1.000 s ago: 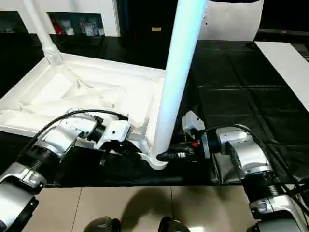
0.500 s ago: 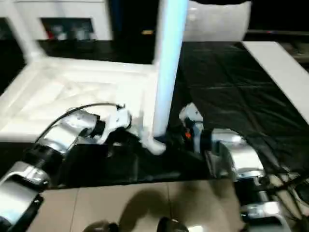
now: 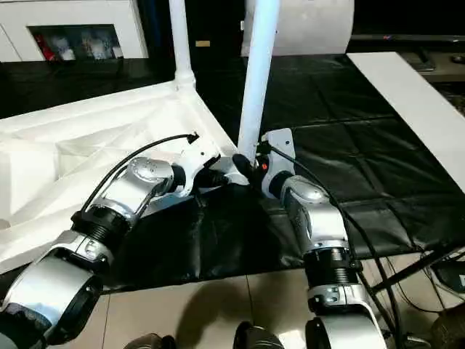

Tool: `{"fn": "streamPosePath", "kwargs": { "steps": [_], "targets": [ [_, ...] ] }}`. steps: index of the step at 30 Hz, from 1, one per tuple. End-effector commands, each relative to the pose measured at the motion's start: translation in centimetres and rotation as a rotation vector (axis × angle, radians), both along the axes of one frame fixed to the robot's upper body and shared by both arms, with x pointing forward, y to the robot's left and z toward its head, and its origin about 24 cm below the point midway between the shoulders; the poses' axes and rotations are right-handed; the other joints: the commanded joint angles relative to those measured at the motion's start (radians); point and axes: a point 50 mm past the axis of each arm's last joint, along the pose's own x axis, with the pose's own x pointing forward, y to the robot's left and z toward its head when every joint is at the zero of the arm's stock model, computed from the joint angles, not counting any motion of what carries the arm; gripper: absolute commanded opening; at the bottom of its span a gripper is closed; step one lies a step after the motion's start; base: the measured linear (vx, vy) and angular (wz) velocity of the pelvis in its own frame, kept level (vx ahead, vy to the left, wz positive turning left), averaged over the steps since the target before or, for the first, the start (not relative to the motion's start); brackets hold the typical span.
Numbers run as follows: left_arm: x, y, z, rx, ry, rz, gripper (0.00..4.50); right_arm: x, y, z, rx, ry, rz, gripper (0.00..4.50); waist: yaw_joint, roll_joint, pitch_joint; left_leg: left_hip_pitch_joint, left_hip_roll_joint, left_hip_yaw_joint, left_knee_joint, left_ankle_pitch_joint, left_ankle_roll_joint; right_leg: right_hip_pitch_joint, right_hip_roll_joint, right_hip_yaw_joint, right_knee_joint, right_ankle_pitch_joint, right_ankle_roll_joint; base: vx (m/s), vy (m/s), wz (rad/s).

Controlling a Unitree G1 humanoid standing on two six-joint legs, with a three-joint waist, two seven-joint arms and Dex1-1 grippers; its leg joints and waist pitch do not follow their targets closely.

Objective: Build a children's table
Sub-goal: Rotate leg to tighten

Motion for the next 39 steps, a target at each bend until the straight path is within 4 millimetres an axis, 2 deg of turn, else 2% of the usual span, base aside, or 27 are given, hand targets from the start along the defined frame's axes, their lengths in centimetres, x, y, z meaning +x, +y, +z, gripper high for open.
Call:
{"fn": "streamPosePath", "kwargs": {
  "steps": [1, 2, 3, 4, 5, 8, 9, 10, 12, 13, 15, 20, 23, 24, 27, 32, 33, 37, 39],
  "targets": [
    [-0.5, -0.9, 0.4, -0.027, -0.022, -0.071, 0.0, -1.0, 0.6, -0.5, 0.031, 0.007, 0.116, 3.08, 0.015, -0.007, -0.101, 0.002, 0.089, -0.048, -0.052, 0.054, 0.181, 0.078, -0.109, 0.091, -0.022, -0.049, -0.209, 0.0, 0.0, 0.0],
    [-0.6, -0.8, 0.4, -0.027, -0.03, -0.087, 0.0, -1.1, 0.2, -0.5, 0.03, 0.003, 0.123, 3.18, 0.017, -0.008, -0.103, -0.001, 0.088, -0.048, -0.049, 0.07, 0.194, 0.079, -0.11, 0.093, -0.016, -0.019, -0.215, 0.0, 0.0, 0.0],
    [-0.7, -0.6, 0.4, -0.025, -0.034, -0.111, 0.0, -1.3, -0.5, -0.4, 0.025, -0.006, 0.14, 3.36, 0.022, -0.008, -0.099, -0.002, 0.09, -0.047, -0.049, 0.078, 0.217, 0.075, -0.109, 0.093, -0.015, -0.005, -0.219, 0.0, 0.0, 0.0],
    [-0.8, -0.3, 0.3, -0.017, -0.032, -0.126, 0.0, -1.5, -1.1, -0.3, 0.02, -0.018, 0.16, 3.36, 0.027, -0.009, -0.096, -0.001, 0.086, -0.043, -0.049, 0.052, 0.218, 0.076, -0.108, 0.091, -0.023, -0.044, -0.209, 0.0, 0.0, 0.0],
    [-0.9, -0.1, 0.2, -0.012, -0.029, -0.135, 0.0, -1.6, -1.6, -0.2, 0.016, -0.028, 0.174, 3.42, 0.031, -0.008, -0.095, 0.0, 0.087, -0.043, -0.05, 0.034, 0.212, 0.077, -0.11, 0.09, -0.027, -0.074, -0.204, 0.0, 0.0, 0.0],
    [-1.1, 0.3, 0.0, -0.001, -0.025, -0.169, 0.0, -1.9, -2.8, -0.1, -0.012, -0.043, 0.211, 3.7, 0.04, -0.009, -0.087, 0.002, 0.085, -0.042, -0.055, -0.035, 0.165, 0.077, -0.106, 0.087, -0.05, -0.23, -0.157, 0.0, 0.0, 0.0],
    [-1.4, 0.9, -0.1, 0.016, -0.027, -0.224, 0.0, -2.5, -4.4, 0.0, -0.074, -0.046, 0.282, 3.85, 0.041, -0.009, -0.088, 0.003, 0.085, -0.043, -0.055, -0.051, 0.149, 0.078, -0.104, 0.085, -0.055, -0.274, -0.14, 0.0, 0.0, 0.0],
    [-1.5, 1.1, -0.2, 0.022, -0.025, -0.24, 0.0, -2.7, -5.0, 0.0, -0.094, -0.045, 0.309, 3.85, 0.043, -0.009, -0.085, 0.006, 0.088, -0.044, -0.057, -0.068, 0.139, 0.075, -0.103, 0.087, -0.06, -0.302, -0.123, 0.0, 0.0, 0.0],
    [-1.7, 1.4, -0.3, 0.037, -0.023, -0.265, 0.0, -3.1, -5.6, 0.1, -0.116, -0.048, 0.343, 4.0, 0.046, -0.01, -0.085, 0.007, 0.092, -0.046, -0.058, -0.081, 0.127, 0.074, -0.103, 0.088, -0.058, -0.313, -0.119, 0.0, 0.0, 0.0],
    [-2.0, 1.6, -0.3, 0.047, -0.024, -0.314, 0.0, -3.3, -6.3, 0.5, -0.13, -0.055, 0.378, 4.24, 0.046, -0.011, -0.086, 0.005, 0.09, -0.047, -0.058, -0.088, 0.124, 0.075, -0.104, 0.087, -0.059, -0.319, -0.116, 0.0, 0.0, 0.0],
    [-2.8, 1.9, -0.4, 0.054, -0.025, -0.427, 0.0, -3.7, -7.3, 0.9, -0.154, -0.057, 0.439, 4.34, 0.049, -0.01, -0.085, 0.006, 0.089, -0.046, -0.058, -0.097, 0.122, 0.075, -0.106, 0.088, -0.061, -0.338, -0.112, 0.0, 0.0, 0.0],
    [-3.6, 2.4, -0.4, 0.084, -0.002, -0.55, 0.0, -4.3, -7.5, 1.2, -0.206, -0.068, 0.578, 4.43, 0.06, -0.008, -0.088, 0.009, 0.094, -0.043, -0.057, -0.08, 0.12, 0.069, -0.103, 0.089, -0.054, -0.304, -0.128, 0.0, 0.0, 0.0],
    [-4.0, 2.7, -0.3, 0.108, 0.007, -0.617, 0.0, -5.0, -7.0, 1.3, -0.175, -0.057, 0.699, 4.43, 0.076, -0.005, -0.092, 0.012, 0.103, -0.045, -0.056, -0.056, 0.131, 0.068, -0.104, 0.09, -0.043, -0.25, -0.148, 0.0, 0.0, 0.0],
    [-4.1, 2.7, -0.3, 0.114, 0.009, -0.634, 0.0, -5.0, -6.9, 1.4, -0.167, -0.054, 0.719, 4.15, 0.08, -0.007, -0.092, 0.01, 0.102, -0.043, -0.056, -0.055, 0.14, 0.068, -0.105, 0.09, -0.042, -0.236, -0.155, 0.0, 0.0, 0.0],
    [-4.4, 2.7, -0.3, 0.131, 0.013, -0.687, 0.0, -5.1, -6.3, 1.1, -0.158, -0.036, 0.778, 4.01, 0.085, -0.009, -0.093, 0.008, 0.101, -0.044, -0.056, -0.055, 0.13, 0.07, -0.108, 0.09, -0.04, -0.239, -0.158, 0.0, 0.0, 0.0],
    [-5.1, 2.6, -0.3, 0.152, 0.025, -0.769, 0.0, -5.0, -5.6, 0.7, -0.157, -0.013, 0.843, 3.45, 0.086, -0.009, -0.092, 0.009, 0.1, -0.043, -0.058, -0.063, 0.106, 0.07, -0.108, 0.091, -0.046, -0.283, -0.144, 0.0, 0.0, 0.0],
    [-5.2, 2.6, -0.3, 0.155, 0.027, -0.783, 0.0, -5.0, -5.5, 0.7, -0.155, -0.012, 0.857, 3.45, 0.087, -0.009, -0.093, 0.01, 0.101, -0.044, -0.058, -0.062, 0.104, 0.07, -0.108, 0.091, -0.043, -0.279, -0.144, 0.0, 0.0, 0.0],
    [-5.4, 2.7, -0.3, 0.161, 0.026, -0.813, 0.0, -5.2, -5.1, 0.7, -0.133, 0.003, 0.914, 3.0, 0.091, -0.008, -0.094, 0.009, 0.102, -0.043, -0.057, -0.054, 0.11, 0.07, -0.107, 0.092, -0.04, -0.254, -0.149, 0.0, 0.0, 0.0],
    [-5.4, 2.7, -0.3, 0.164, 0.026, -0.82, 0.0, -5.2, -5.0, 0.6, -0.129, 0.008, 0.927, 3.0, 0.091, -0.009, -0.094, 0.009, 0.102, -0.043, -0.057, -0.05, 0.11, 0.07, -0.107, 0.092, -0.039, -0.247, -0.15, 0.0, 0.0, 0.0]
  ]
}}
